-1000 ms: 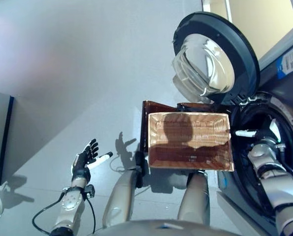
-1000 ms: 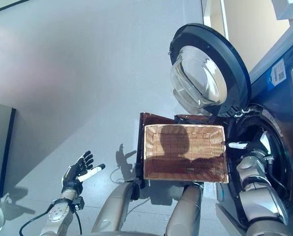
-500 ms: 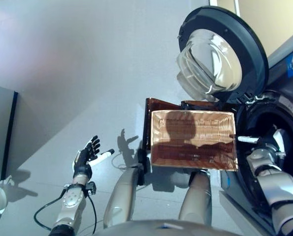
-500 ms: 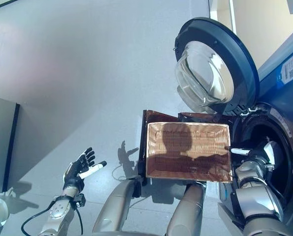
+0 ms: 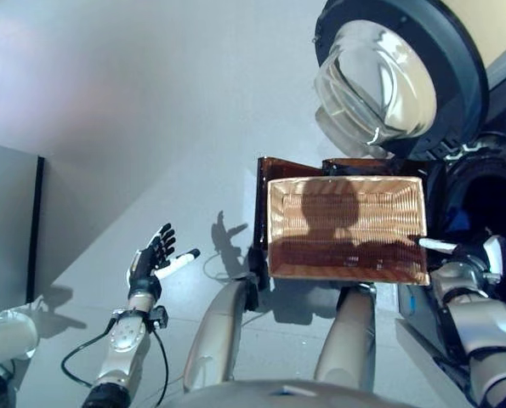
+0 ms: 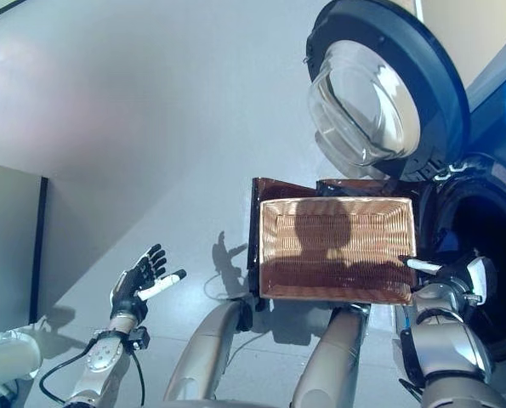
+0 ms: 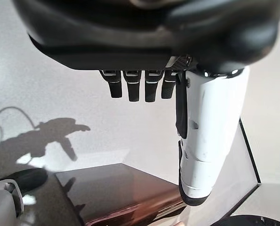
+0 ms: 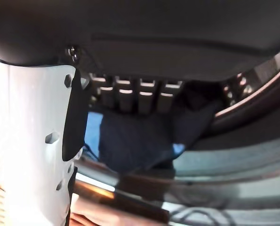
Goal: Pick up the clothes and place them into the washing machine
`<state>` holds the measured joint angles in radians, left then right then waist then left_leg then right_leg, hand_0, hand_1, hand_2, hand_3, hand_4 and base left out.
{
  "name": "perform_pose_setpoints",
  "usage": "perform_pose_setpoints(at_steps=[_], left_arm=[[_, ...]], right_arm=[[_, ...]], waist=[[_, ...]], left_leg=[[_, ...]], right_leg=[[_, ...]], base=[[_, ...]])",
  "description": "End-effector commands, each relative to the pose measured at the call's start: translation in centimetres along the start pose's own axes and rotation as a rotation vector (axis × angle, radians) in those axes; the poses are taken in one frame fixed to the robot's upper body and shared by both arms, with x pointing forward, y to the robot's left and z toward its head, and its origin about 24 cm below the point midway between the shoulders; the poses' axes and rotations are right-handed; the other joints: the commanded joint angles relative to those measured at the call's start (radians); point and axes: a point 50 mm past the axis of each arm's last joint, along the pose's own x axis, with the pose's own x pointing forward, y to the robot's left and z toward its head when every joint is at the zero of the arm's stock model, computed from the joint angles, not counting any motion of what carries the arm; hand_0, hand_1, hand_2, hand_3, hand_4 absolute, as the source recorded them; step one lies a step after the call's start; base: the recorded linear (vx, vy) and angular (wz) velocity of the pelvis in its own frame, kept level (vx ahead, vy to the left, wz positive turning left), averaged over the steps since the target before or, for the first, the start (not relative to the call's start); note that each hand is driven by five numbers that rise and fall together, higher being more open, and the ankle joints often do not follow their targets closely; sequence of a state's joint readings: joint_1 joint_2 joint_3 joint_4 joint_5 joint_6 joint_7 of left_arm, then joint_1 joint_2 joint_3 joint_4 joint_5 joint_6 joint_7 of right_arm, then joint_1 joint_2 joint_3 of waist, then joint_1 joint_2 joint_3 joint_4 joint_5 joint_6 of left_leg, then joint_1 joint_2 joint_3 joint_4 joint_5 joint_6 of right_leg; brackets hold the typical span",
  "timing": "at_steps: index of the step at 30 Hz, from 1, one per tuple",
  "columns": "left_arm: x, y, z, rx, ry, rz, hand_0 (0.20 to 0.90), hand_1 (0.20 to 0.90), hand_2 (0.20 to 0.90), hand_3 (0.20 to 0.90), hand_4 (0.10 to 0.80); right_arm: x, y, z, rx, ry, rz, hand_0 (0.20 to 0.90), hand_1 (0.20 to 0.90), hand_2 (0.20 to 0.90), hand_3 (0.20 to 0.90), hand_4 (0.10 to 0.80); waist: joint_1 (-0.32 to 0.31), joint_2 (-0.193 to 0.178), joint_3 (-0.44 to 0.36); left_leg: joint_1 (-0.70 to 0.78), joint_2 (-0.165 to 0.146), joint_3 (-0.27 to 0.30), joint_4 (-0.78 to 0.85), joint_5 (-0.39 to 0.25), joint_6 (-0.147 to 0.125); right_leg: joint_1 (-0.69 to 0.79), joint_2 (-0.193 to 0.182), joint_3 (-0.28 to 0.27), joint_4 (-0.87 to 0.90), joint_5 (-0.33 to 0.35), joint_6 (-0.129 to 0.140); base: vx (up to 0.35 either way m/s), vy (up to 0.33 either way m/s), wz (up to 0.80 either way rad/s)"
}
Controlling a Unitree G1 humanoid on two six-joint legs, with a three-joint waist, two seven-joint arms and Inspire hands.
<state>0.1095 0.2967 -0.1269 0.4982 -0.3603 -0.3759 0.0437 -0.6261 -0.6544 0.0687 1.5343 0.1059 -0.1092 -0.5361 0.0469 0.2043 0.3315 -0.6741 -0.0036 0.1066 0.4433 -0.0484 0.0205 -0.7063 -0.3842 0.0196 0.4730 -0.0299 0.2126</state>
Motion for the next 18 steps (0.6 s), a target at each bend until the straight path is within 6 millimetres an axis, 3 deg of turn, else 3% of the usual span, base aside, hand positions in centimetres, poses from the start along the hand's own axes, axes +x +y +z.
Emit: perform_pose_setpoints(at_steps=[1, 9, 18], left_arm=[[-1.1, 3.3, 1.7, 0.068, -0.090, 0.069, 0.900, 0.900, 0.900, 0.900, 0.800], [-1.4, 3.4, 1.4, 0.066, -0.077, 0.061, 0.900, 0.900, 0.900, 0.900, 0.800], [-1.5, 3.9, 1.4, 0.082, -0.067, 0.075, 0.900, 0.900, 0.900, 0.900, 0.800]], right_arm=[[1.4, -3.9, -1.1, -0.004, 0.023, -0.155, 0.900, 0.900, 0.900, 0.900, 0.800], [1.8, -5.0, -0.5, -0.021, -0.004, -0.194, 0.900, 0.900, 0.900, 0.900, 0.800], [2.2, -6.5, -0.5, -0.135, -0.017, -0.245, 0.900, 0.900, 0.900, 0.900, 0.800]], waist=[[-0.007, 0.009, -0.055], [-0.004, 0.020, -0.062], [-0.003, 0.011, -0.057]], left_leg=[[-0.019, 0.012, -0.010, 0.041, -0.041, -0.039], [-0.028, 0.015, -0.007, 0.042, -0.039, -0.040], [-0.061, 0.026, -0.021, 0.139, -0.077, -0.037]], right_leg=[[-0.057, 0.023, 0.036, -0.002, 0.116, -0.080], [-0.071, 0.029, 0.038, 0.018, 0.101, -0.080], [-0.109, 0.045, 0.049, 0.125, 0.054, -0.095]], base=[[0.000, 0.000, 0.00], [0.005, -0.006, -0.01], [-0.005, -0.017, 0.03]])
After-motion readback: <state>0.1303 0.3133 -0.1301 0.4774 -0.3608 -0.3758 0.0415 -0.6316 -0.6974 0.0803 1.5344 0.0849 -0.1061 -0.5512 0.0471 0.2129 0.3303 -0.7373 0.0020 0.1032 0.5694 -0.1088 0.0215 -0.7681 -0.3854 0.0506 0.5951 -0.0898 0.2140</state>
